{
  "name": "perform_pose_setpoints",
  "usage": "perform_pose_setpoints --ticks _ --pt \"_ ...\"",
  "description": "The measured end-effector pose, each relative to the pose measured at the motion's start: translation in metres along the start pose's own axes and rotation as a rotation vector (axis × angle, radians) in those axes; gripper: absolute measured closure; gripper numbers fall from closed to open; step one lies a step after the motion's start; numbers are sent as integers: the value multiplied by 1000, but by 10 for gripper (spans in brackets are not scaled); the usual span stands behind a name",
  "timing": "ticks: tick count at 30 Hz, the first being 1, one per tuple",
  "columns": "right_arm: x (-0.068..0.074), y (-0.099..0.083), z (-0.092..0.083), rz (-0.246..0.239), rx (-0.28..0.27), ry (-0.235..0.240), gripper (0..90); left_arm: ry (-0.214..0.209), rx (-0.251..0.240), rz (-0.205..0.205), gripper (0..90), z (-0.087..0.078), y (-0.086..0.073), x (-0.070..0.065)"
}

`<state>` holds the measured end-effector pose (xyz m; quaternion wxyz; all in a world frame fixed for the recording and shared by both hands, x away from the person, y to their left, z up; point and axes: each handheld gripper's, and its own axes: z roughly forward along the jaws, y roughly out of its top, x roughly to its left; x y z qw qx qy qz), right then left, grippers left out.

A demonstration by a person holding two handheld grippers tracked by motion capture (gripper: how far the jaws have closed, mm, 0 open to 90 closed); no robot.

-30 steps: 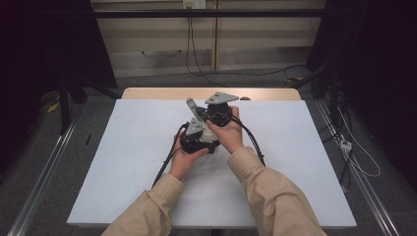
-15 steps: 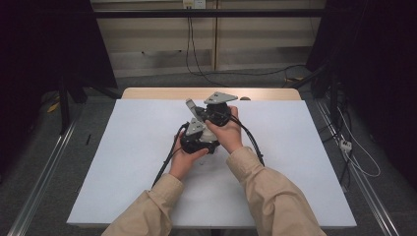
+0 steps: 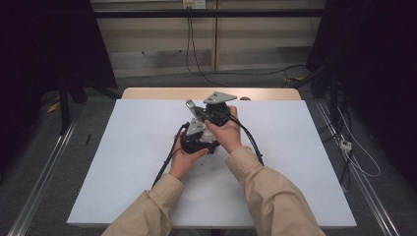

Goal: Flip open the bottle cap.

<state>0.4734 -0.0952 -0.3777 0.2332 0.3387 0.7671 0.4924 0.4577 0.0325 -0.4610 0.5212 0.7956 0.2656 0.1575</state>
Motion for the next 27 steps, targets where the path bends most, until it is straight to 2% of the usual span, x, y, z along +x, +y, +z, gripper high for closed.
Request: perform_pose_setpoints --ticks 23,27 --pt "0 -1 4 15 14 7 900 1 3 9 187 0 0 0" --pt "0 -1 5 18 18 10 900 -6 -1 -16 187 0 0 -1"
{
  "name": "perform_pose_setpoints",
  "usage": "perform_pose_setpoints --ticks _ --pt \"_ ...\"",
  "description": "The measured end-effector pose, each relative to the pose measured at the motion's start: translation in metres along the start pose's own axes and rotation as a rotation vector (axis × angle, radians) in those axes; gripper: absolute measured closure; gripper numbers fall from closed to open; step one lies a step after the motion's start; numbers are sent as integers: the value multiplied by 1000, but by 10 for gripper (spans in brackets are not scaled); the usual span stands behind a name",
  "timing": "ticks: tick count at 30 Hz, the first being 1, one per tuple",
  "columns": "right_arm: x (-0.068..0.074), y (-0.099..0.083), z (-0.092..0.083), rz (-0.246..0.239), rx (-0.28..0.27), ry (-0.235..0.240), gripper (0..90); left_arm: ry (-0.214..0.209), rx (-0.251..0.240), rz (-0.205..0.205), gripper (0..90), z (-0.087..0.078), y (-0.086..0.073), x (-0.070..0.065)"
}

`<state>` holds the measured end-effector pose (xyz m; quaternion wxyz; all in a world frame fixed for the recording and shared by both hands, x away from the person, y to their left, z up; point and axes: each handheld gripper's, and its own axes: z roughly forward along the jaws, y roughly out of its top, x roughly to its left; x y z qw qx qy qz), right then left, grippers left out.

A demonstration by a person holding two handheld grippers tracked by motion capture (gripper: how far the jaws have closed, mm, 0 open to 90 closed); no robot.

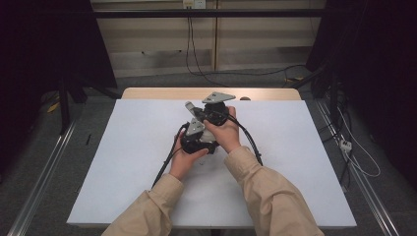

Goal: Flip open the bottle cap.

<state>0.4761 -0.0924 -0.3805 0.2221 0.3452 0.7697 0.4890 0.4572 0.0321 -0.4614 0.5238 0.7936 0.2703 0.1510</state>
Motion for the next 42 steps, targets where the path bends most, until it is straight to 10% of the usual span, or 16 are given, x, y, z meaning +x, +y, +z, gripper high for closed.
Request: perform_pose_setpoints --ticks 22,42 --pt "-2 -2 -9 -7 5 -15 830 -29 6 -27 106 -5 1 2" --pt "-3 -16 -58 14 -23 11 471 -43 3 -4 68 -49 4 -6"
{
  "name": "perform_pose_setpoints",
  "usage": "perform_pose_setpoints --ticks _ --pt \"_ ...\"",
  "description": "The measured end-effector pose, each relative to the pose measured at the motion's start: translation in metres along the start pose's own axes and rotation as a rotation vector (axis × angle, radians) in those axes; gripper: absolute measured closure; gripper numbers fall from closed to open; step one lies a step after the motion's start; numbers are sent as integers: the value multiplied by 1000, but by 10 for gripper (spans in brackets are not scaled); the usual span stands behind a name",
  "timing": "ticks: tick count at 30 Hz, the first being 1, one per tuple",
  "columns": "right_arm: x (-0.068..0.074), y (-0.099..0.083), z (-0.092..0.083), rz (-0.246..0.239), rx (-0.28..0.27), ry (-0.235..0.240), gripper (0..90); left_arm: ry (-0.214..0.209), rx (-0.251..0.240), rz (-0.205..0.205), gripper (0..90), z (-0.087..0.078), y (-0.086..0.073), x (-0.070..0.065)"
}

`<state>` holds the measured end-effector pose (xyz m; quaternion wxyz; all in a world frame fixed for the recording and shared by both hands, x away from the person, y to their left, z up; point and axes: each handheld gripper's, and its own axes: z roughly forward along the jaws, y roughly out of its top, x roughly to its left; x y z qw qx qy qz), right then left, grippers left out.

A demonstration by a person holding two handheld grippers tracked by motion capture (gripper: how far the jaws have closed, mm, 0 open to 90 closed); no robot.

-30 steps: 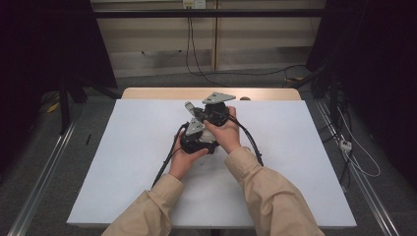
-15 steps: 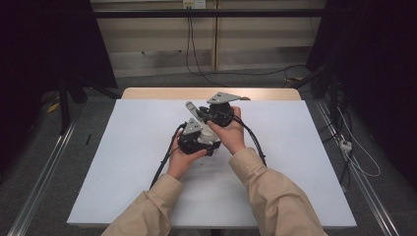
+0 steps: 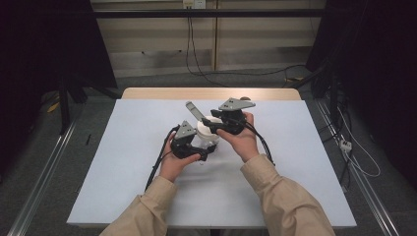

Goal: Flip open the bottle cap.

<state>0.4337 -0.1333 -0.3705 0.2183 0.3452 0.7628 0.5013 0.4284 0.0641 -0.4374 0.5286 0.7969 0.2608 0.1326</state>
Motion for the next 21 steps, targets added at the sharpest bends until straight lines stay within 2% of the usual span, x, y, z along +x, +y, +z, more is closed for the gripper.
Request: perform_pose_setpoints --ticks 5,8,12,21 --pt "3 -10 -15 6 10 12 359 -2 16 20 68 -12 -1 -3" --pt "5 -20 -24 11 8 14 332 -2 19 7 66 -17 -2 -2" --pt "4 -34 -33 21 17 16 287 -9 27 14 71 -25 -5 -3" --pt "3 -61 -48 28 68 8 199 -3 34 1 70 -41 -13 0"
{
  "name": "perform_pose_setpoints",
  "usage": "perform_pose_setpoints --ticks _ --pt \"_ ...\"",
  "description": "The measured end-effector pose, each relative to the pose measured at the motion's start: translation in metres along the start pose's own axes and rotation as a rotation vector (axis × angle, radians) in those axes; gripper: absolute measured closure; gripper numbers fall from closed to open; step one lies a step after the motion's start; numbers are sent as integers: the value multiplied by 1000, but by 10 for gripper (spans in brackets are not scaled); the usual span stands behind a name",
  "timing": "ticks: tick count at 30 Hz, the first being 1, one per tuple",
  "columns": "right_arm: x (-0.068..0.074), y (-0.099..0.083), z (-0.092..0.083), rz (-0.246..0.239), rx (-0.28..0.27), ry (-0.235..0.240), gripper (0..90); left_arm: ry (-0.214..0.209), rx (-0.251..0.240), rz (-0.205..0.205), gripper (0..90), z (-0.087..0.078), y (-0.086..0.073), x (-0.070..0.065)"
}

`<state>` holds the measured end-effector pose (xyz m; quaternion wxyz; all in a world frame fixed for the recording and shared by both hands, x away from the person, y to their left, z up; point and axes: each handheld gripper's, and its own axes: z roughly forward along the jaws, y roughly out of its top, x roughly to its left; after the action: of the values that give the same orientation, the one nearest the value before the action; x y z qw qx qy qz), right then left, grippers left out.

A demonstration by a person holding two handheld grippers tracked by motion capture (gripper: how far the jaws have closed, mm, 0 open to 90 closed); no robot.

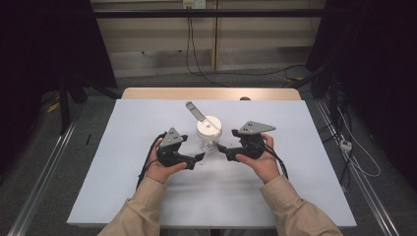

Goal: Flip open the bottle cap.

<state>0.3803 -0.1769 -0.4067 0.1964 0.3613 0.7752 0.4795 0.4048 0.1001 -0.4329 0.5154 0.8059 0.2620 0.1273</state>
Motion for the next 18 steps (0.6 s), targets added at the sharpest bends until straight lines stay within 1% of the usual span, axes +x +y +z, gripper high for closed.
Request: perform_pose_setpoints --ticks 2,4,7,10,11,13,15,16,17,18 --pt "0 -5 -2 -4 12 -4 185 1 7 3 71 -3 -2 0" --pt "0 -10 -4 4 27 -8 165 2 12 2 71 -5 -4 0" --pt "-1 -17 -7 13 35 -15 157 6 18 5 71 -9 -7 0" --pt "-3 -22 -10 22 38 -21 146 7 26 0 72 -13 -10 1" --pt "-3 -23 -11 23 41 -19 144 7 31 -5 72 -15 -11 2" --pt "-3 -26 -14 24 47 -22 139 10 33 -3 71 -18 -13 3" --pt "-3 -29 -16 26 50 -25 139 6 33 -14 72 -21 -16 3" --pt "-3 -30 -17 24 54 -27 138 10 39 -8 72 -23 -17 4" --pt "-3 -32 -18 25 55 -29 137 13 38 -17 72 -24 -18 4" --pt "-3 -34 -19 22 60 -31 132 15 40 -10 72 -26 -19 5"
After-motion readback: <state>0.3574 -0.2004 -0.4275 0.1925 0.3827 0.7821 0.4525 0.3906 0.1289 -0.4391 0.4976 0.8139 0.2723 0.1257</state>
